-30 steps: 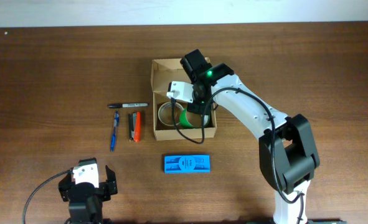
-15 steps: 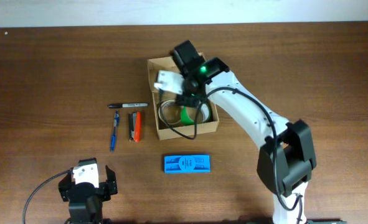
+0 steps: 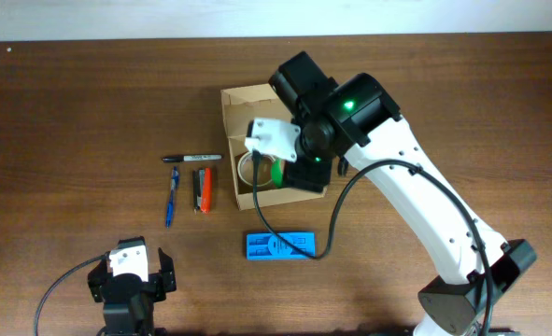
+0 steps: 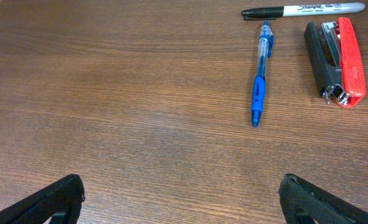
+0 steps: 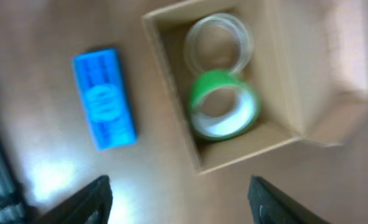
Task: Pack container
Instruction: 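Release the green tape and grasp the blue whiteboard duster with right gripper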
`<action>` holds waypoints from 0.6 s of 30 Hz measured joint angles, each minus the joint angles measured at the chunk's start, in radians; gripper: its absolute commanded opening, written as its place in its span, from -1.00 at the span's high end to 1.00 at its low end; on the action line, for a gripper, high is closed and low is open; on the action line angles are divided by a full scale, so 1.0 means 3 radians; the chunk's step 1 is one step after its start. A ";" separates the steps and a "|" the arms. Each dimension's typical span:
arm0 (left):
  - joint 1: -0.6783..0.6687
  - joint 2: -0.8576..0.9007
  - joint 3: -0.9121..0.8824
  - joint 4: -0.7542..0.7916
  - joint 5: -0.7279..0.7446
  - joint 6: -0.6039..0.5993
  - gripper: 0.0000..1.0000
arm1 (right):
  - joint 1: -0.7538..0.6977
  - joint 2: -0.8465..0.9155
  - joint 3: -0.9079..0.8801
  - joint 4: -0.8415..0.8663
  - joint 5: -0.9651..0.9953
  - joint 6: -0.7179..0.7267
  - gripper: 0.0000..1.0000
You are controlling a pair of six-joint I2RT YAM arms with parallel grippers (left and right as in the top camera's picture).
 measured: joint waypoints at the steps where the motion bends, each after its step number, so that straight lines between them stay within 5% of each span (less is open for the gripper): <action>1: 0.0000 0.0000 0.0000 0.0000 0.0000 0.0000 -0.99 | 0.0000 0.0000 -0.0015 -0.0071 -0.0061 0.0008 -0.47; 11: 0.0000 0.0000 0.0000 0.0000 0.0000 -0.0001 -0.99 | 0.0015 0.0001 -0.0623 -0.0336 -0.0490 0.0092 -0.51; 18: 0.0000 0.0000 0.0000 0.0000 0.0000 0.0000 -0.99 | 0.0453 0.0004 -0.1306 0.0065 -0.0511 0.0174 -0.54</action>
